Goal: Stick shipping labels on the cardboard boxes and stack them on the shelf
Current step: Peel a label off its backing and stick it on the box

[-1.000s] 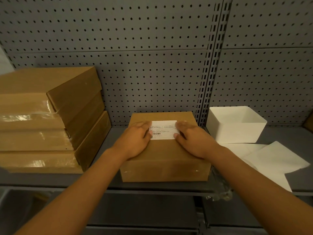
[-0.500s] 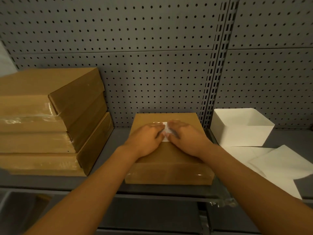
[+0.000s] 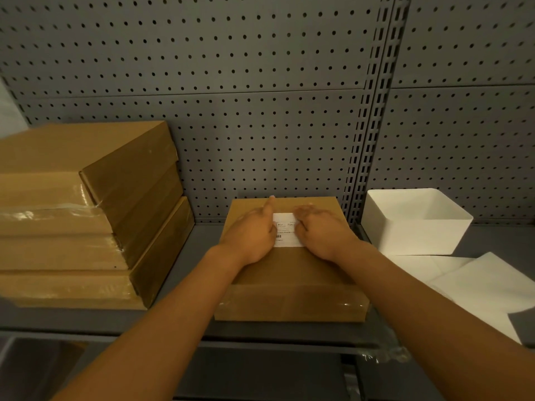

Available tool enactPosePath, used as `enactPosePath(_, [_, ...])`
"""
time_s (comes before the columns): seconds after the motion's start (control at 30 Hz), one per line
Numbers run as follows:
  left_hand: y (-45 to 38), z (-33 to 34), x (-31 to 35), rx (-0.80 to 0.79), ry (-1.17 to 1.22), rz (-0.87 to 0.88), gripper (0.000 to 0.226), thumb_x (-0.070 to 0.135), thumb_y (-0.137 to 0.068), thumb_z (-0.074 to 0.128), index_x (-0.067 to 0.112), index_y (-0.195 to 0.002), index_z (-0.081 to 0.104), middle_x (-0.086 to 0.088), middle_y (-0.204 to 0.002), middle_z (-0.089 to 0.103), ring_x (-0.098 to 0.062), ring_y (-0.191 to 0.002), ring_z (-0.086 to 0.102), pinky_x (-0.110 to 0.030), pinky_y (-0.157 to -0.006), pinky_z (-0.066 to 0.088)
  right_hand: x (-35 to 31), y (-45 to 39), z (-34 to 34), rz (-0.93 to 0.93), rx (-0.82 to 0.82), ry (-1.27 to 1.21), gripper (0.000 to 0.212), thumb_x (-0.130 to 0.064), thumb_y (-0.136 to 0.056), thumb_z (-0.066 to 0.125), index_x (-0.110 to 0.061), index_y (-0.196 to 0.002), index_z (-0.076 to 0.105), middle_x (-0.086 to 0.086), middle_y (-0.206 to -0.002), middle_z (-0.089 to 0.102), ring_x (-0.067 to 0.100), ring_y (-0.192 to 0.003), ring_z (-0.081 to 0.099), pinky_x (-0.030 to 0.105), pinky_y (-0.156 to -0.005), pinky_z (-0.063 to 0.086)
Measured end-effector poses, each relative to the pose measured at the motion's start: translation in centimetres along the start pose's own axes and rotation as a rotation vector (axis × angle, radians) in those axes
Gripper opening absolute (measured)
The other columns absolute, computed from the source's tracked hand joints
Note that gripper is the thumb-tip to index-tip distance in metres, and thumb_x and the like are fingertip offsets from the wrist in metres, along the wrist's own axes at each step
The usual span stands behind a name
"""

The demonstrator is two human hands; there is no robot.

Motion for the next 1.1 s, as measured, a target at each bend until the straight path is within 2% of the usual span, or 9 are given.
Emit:
enactPosePath(0.1, [0.2, 0.6, 0.7, -0.031, -0.033, 0.007, 0.061, 0.028, -0.101, 0.032, 0.016, -0.153, 0.002, -0.01, -0.139, 0.049, -0.027, -0.12, 0.05, -0.039, -0.098, 0.042, -1.7, 0.1, 1.0, -0.074, -0.053, -0.048, 0.048, -0.029, -0.102, 0.028, -0.013, -0.148, 0.03, 0.007, -0.154, 0.031, 0.021, -0.144, 0.025, 0.038, -0.117, 0.021])
enactPosePath(0.23, [1.1, -1.4, -1.1, 0.065, -0.09, -0.041, 0.049, 0.028, -0.101, 0.032, 0.012, -0.147, 0.025, -0.007, -0.121, 0.056, -0.026, -0.11, 0.053, -0.035, -0.085, 0.042, 2.4, 1.0, -0.9, 0.095, 0.035, -0.032, 0.037, -0.03, -0.101, 0.031, -0.01, -0.129, 0.047, 0.012, -0.133, 0.053, 0.026, -0.119, 0.05, 0.036, -0.102, 0.036])
enactPosePath(0.3, [1.8, -0.5, 0.1, -0.014, -0.078, 0.046, 0.042, 0.029, -0.102, 0.031, 0.014, -0.141, 0.037, -0.006, -0.139, 0.049, -0.023, -0.13, 0.041, -0.032, -0.101, 0.035, 1.4, 1.8, -1.0, 0.033, 0.033, -0.065, 0.041, -0.03, -0.102, 0.03, -0.01, -0.135, 0.043, 0.011, -0.141, 0.047, 0.025, -0.129, 0.043, 0.036, -0.108, 0.032])
enactPosePath(0.37, [2.4, 0.8, 0.9, -0.08, -0.123, 0.105, 0.047, 0.033, -0.103, 0.028, 0.02, -0.149, 0.03, 0.001, -0.156, 0.027, -0.014, -0.144, 0.02, -0.03, -0.117, 0.018, -1.1, 2.4, 0.1, -0.098, -0.039, -0.04, 0.048, -0.031, -0.103, 0.028, -0.012, -0.147, 0.031, 0.006, -0.155, 0.03, 0.019, -0.143, 0.025, 0.034, -0.118, 0.019])
enactPosePath(0.6, [3.6, -0.4, -0.1, -0.05, -0.094, 0.055, 0.05, 0.037, -0.103, 0.028, 0.022, -0.15, 0.026, 0.004, -0.158, 0.022, -0.009, -0.145, 0.014, -0.023, -0.115, 0.009, 0.0, 3.4, -0.3, -0.046, -0.011, -0.022, 0.052, -0.037, -0.102, 0.029, -0.015, -0.149, 0.025, 0.004, -0.157, 0.025, 0.019, -0.144, 0.023, 0.035, -0.119, 0.018])
enactPosePath(0.77, [4.4, -1.6, -0.7, -0.005, -0.256, -0.011, 0.047, 0.035, -0.102, 0.028, 0.02, -0.146, 0.035, -0.001, -0.152, 0.035, -0.017, -0.142, 0.028, -0.032, -0.112, 0.026, 0.1, 4.1, 0.0, -0.064, -0.025, 0.027, 0.05, -0.037, -0.102, 0.027, -0.016, -0.148, 0.027, 0.004, -0.156, 0.028, 0.02, -0.143, 0.026, 0.037, -0.118, 0.021])
enactPosePath(0.83, [5.0, -1.7, -0.6, -0.008, -0.19, 0.006, 0.048, 0.035, -0.102, 0.03, 0.019, -0.147, 0.032, -0.001, -0.153, 0.033, -0.015, -0.142, 0.026, -0.029, -0.113, 0.023, 1.1, 4.6, -1.0, -0.015, 0.028, 0.011, 0.049, -0.037, -0.102, 0.028, -0.016, -0.146, 0.031, 0.004, -0.154, 0.031, 0.02, -0.141, 0.03, 0.034, -0.116, 0.023])
enactPosePath(0.97, [6.1, 0.1, 2.4, -0.062, -0.181, 0.14, 0.05, 0.037, -0.102, 0.032, 0.022, -0.149, 0.029, 0.003, -0.156, 0.026, -0.009, -0.144, 0.02, -0.026, -0.116, 0.017, -2.4, 5.8, 0.0, -0.202, -0.046, -0.049, 0.048, -0.033, -0.102, 0.033, -0.021, -0.149, 0.029, -0.001, -0.156, 0.028, 0.013, -0.143, 0.024, 0.026, -0.116, 0.017])
enactPosePath(1.1, [6.8, -2.1, 0.3, 0.033, -0.232, 0.026, 0.047, 0.038, -0.101, 0.034, 0.023, -0.144, 0.038, 0.003, -0.152, 0.036, -0.013, -0.138, 0.035, -0.03, -0.109, 0.032, 0.7, 6.7, -1.1, -0.071, 0.036, -0.023, 0.047, -0.034, -0.101, 0.033, -0.02, -0.146, 0.035, -0.001, -0.154, 0.032, 0.015, -0.141, 0.03, 0.029, -0.115, 0.023])
Point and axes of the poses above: each hand's wrist, its own y-axis away from the middle knuckle, its own z-axis out of the palm, x = y × z, the point moved 9 cm from there along -y, towards the middle knuckle
